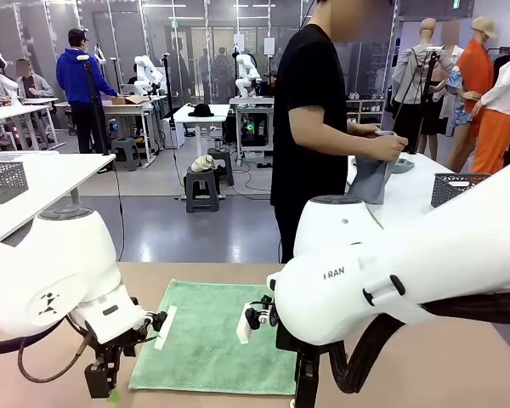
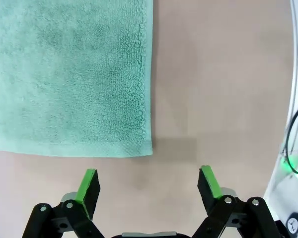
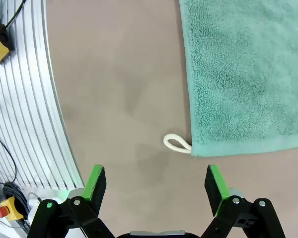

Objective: Fold the towels and place them in the basket.
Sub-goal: When a person lays out a Towel with hook on the table, fold it in half twice.

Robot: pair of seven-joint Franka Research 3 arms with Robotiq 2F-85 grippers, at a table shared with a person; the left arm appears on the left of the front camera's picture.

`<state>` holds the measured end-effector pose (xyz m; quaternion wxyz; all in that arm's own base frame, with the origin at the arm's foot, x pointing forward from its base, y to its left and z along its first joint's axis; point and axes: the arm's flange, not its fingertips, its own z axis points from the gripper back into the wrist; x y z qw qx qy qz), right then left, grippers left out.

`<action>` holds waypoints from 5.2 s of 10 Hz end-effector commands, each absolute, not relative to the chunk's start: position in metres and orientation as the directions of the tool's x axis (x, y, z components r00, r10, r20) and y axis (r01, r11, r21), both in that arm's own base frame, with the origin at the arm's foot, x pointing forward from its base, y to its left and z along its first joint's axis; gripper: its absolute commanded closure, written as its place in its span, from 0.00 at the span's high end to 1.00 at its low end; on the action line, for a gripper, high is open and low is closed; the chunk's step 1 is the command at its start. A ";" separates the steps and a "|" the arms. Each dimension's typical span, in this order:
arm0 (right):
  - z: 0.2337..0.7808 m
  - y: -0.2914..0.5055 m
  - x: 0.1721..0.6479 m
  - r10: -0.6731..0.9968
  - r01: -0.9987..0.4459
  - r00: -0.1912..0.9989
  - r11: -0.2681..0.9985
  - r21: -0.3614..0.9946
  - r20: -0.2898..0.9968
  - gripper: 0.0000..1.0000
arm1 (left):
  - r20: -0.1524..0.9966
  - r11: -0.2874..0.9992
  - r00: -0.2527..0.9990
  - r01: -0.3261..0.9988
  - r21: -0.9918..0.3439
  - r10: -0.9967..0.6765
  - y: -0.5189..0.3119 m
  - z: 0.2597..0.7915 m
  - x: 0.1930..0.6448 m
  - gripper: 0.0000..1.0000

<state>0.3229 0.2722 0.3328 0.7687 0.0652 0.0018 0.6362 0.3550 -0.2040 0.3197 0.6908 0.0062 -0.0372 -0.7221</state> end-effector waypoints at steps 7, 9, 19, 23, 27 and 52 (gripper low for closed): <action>0.310 0.275 0.333 0.994 -0.990 0.088 0.079 0.117 0.068 1.00 | 0.046 -0.044 -0.047 0.998 0.055 -0.998 -0.205 0.309 0.356 1.00; 0.310 0.275 0.333 0.994 -0.990 0.088 0.079 0.117 0.068 1.00 | 0.046 -0.044 -0.047 0.998 0.055 -0.998 -0.205 0.309 0.356 1.00; 0.294 0.271 0.355 0.992 -0.990 0.114 0.109 0.084 0.050 1.00 | 0.058 -0.011 -0.012 1.000 0.018 -0.998 -0.215 0.292 0.374 1.00; 0.286 0.274 0.358 0.992 -0.991 0.115 0.111 0.076 0.053 1.00 | 0.060 -0.031 -0.032 0.999 0.018 -0.998 -0.215 0.290 0.375 1.00; 0.283 0.275 0.359 0.991 -0.992 0.120 0.118 0.046 0.054 1.00 | 0.061 -0.054 -0.056 0.998 0.024 -0.997 -0.219 0.291 0.375 1.00; 0.371 0.297 0.344 0.997 -0.997 0.076 0.076 -0.014 0.002 0.01 | 0.003 -0.069 -0.070 0.989 0.130 -0.998 -0.238 0.364 0.345 0.00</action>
